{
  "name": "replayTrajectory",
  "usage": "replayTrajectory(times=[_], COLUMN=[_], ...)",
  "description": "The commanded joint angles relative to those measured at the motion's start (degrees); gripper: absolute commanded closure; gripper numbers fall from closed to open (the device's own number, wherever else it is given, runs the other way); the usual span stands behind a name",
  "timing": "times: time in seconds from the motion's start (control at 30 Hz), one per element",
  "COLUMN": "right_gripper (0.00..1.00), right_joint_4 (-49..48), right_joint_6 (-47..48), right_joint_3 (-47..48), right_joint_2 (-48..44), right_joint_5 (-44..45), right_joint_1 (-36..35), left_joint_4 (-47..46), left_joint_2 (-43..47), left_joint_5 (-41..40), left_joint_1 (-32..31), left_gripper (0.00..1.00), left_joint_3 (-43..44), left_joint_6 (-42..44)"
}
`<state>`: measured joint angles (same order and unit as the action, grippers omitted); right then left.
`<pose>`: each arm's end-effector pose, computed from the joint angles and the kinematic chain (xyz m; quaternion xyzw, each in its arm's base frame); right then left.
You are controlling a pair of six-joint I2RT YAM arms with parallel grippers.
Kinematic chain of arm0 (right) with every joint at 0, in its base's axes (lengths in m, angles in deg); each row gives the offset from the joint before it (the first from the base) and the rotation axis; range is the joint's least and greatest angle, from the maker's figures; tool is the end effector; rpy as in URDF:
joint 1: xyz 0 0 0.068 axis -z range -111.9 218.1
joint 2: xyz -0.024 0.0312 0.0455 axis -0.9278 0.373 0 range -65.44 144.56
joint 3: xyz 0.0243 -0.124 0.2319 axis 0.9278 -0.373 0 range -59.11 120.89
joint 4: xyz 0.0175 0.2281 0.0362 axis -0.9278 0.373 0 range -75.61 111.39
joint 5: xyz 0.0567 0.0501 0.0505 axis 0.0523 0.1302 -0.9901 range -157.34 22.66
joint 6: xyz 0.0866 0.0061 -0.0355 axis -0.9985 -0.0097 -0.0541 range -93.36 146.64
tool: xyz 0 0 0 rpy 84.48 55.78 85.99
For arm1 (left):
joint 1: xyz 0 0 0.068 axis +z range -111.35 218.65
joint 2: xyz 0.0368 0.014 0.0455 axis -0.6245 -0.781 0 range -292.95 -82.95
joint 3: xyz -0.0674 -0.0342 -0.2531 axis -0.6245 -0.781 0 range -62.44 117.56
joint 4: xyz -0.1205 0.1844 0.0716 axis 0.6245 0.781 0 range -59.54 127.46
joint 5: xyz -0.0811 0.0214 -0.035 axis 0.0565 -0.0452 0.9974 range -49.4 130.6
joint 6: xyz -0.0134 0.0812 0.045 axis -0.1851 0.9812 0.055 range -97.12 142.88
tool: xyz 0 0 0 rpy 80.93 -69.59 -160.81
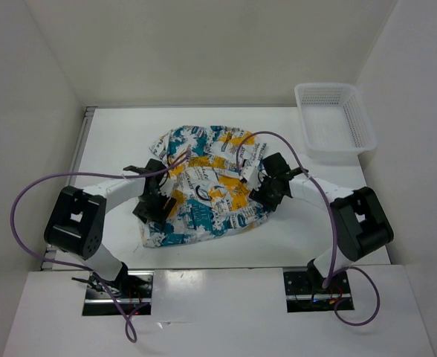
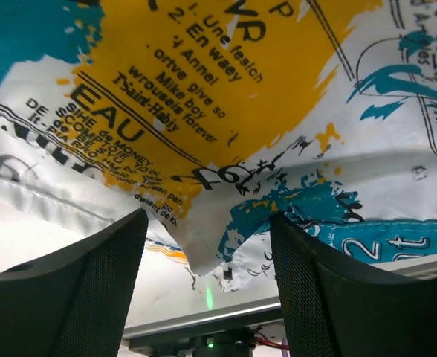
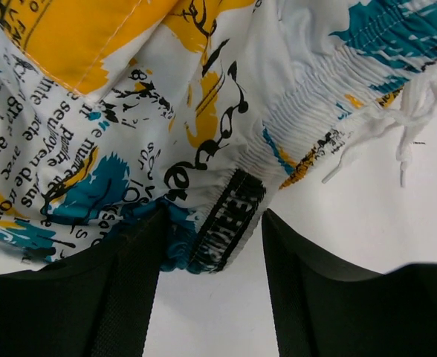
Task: Fold and stack the shorts
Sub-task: Flatten the shorts out
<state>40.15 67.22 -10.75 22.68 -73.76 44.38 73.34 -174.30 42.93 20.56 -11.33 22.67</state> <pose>0.2518 0.1210 0.1345 -0.5292 0.8198 0.0231 0.2175 0.2330 -0.0798 0.1193 0.1563 0.9857 -0.0296 0.0560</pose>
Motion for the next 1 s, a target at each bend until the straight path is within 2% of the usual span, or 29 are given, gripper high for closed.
replayTrajectory(times=[0.0, 0.13, 0.3, 0.37, 0.4, 0.5, 0.53, 0.57, 0.63, 0.7, 0.73, 0.8, 0.83, 0.87, 0.93, 0.97], right_gripper=[0.4, 0.4, 0.43, 0.49, 0.56, 0.72, 0.86, 0.92, 1.0, 1.0, 1.0, 1.0, 1.0, 1.0, 1.0, 1.0], right_joint_4=[-3.0, -1.7, -1.7, -1.1, -1.1, -1.1, -1.1, -1.1, -1.8, -2.9, -3.7, -6.3, -7.5, -10.3, -11.3, -11.8], right_joint_6=[3.4, 4.0, 4.0, 4.0, 3.5, 3.5, 3.5, 2.9, 2.2, -0.5, -1.6, -5.8, -7.2, -10.9, -14.6, -16.7], right_joint_3=[0.1, -0.5, -1.0, -1.5, -2.0, -2.0, -2.0, -1.4, 1.0, 6.6, 9.3, 19.0, 22.7, 31.0, 41.1, 53.3], right_joint_2=[1.4, 1.9, 1.9, 1.9, 1.9, 1.4, 1.4, 1.4, 1.4, 2.4, 3.9, 7.0, 8.2, 9.4, 14.3, 16.3], right_joint_5=[1.3, 0.8, 1.3, 1.3, 1.3, 2.6, 2.6, 3.2, 3.2, 3.2, 2.2, 1.7, 2.4, 3.2, 5.2, 5.9], right_joint_1=[0.3, 0.3, 0.3, 0.3, 0.3, 0.3, 0.3, 0.3, 0.3, 0.3, 0.3, 0.3, 0.9, 0.9, 3.0, 3.8], left_joint_4=[-1.2, 1.1, 5.5, 6.0, 6.0, 6.0, 6.0, 6.0, 6.0, 6.0, 5.5, 5.5, 5.5, 5.5, 4.9, 3.7], left_joint_2=[-0.3, -0.3, -0.8, -0.8, -1.6, -2.3, -2.3, -2.3, -2.3, -2.3, -2.9, -4.9, -5.6, -6.2, -8.3, -9.0], left_joint_5=[-1.5, 5.8, 7.6, 8.1, 8.7, 8.7, 8.1, 7.3, 4.5, 0.1, -1.6, -5.1, -5.7, -5.8, -5.8, -6.9], left_joint_1=[0.1, -0.8, -1.4, -2.1, -2.1, -2.7, -2.7, -2.7, -2.0, 0.3, 3.9, 8.3, 12.9, 15.1, 18.9, 21.6], left_gripper=[0.26, 0.33, 0.57, 0.65, 0.74, 0.84, 0.89, 0.91, 0.97, 0.98, 0.98, 0.98, 0.98, 0.98, 0.98, 0.98], left_joint_3=[0.2, 2.1, 5.7, 6.3, 6.3, 6.8, 6.8, 6.8, 9.1, 12.6, 15.2, 27.2, 32.2, 43.8, 55.7, 61.4], left_joint_6=[0.2, 0.2, 0.2, 0.2, 0.2, 0.2, 0.2, 0.2, 0.2, 0.2, 0.2, 0.2, 0.2, 0.2, 0.2, 0.2])
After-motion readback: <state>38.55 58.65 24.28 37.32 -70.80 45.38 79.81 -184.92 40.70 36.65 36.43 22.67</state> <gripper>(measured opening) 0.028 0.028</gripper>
